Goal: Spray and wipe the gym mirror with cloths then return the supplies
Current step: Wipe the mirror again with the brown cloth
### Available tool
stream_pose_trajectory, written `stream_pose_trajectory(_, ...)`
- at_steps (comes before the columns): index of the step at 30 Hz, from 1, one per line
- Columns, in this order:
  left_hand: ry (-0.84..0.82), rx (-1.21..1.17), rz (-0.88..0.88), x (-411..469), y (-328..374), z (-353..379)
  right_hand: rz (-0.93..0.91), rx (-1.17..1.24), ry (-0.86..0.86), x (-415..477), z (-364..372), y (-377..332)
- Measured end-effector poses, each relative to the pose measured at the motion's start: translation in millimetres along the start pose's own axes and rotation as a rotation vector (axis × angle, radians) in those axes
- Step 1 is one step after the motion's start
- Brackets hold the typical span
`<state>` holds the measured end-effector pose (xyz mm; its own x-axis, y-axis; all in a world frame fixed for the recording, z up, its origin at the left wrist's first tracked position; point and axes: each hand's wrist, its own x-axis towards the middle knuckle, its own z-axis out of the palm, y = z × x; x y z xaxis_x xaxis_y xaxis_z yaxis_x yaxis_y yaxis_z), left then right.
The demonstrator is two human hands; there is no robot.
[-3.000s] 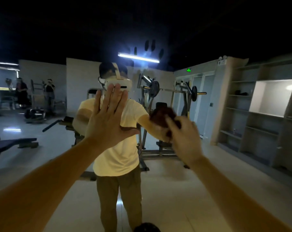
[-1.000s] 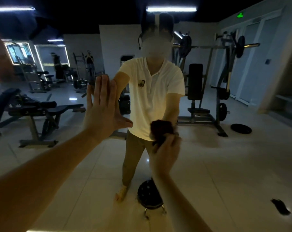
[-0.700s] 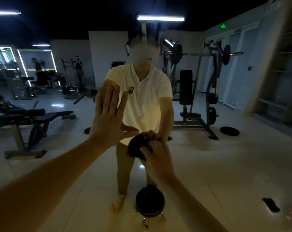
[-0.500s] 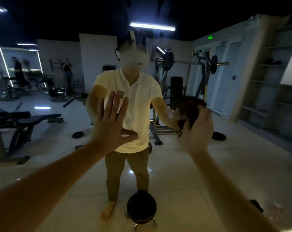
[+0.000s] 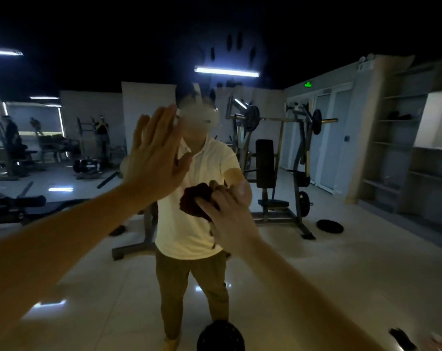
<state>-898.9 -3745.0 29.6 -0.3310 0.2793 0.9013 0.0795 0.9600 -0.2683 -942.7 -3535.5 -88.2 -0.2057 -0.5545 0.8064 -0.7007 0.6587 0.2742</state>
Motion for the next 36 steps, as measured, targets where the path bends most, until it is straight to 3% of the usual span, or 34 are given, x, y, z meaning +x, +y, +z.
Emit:
stream_pose_trajectory(2, 0.034, 0.016, -0.009, 28.5, -5.8, -4.5, -0.026, -0.117, 0.022, 19.0, -26.2, 34.7)
stream_pose_trajectory(5, 0.049, 0.049, 0.002, 60.6, -13.5, -4.7, 0.130, -0.214, 0.159, 53.1, -73.3, 90.3)
stream_pose_trajectory(7, 0.068, 0.079, 0.007, 66.8, -15.4, 3.2, 0.299, -0.202, 0.273, 75.5, -99.3, 122.0)
stream_pose_trajectory(10, 0.090, 0.142, 0.002, 64.2, -14.8, 12.7, 0.711, -0.088, 0.471, 113.7, -107.4, 139.8)
stream_pose_trajectory(12, 0.094, 0.158, 0.009, 63.8, -15.8, 13.9, 0.809, -0.062, 0.571, 138.1, -95.0, 114.5)
stream_pose_trajectory(14, 0.107, 0.150, 0.020, 64.1, -17.0, 13.8, 0.720, -0.006, 0.584, 149.8, -73.8, 69.3)
stream_pose_trajectory(17, 0.107, 0.152, 0.030, 63.2, -18.8, 13.7, 0.393, 0.026, 0.415, 139.2, -46.1, 11.2)
stream_pose_trajectory(21, 0.102, 0.189, 0.074, 60.8, -25.7, 14.1, -0.022, -0.271, 0.306, 134.9, -65.4, 53.9)
stream_pose_trajectory(23, 0.117, 0.184, 0.072, 61.0, -25.3, 14.9, 0.083, -0.370, 0.305, 143.3, -94.2, 99.1)
stream_pose_trajectory(26, 0.133, 0.169, 0.058, 60.6, -21.9, 15.4, 0.485, -0.286, 0.416, 163.7, -140.6, 153.6)
stream_pose_trajectory(30, 0.132, 0.161, 0.063, 61.1, -21.9, 14.3, 0.719, -0.195, 0.586, 197.2, -139.9, 146.6)
stream_pose_trajectory(33, 0.099, 0.166, 0.065, 60.7, -21.2, 11.2, 0.595, -0.100, 0.557, 194.5, -106.0, 89.4)
stream_pose_trajectory(36, 0.104, 0.161, 0.087, 67.9, -28.9, -2.0, 0.214, -0.096, 0.368, 170.9, -81.6, 50.8)
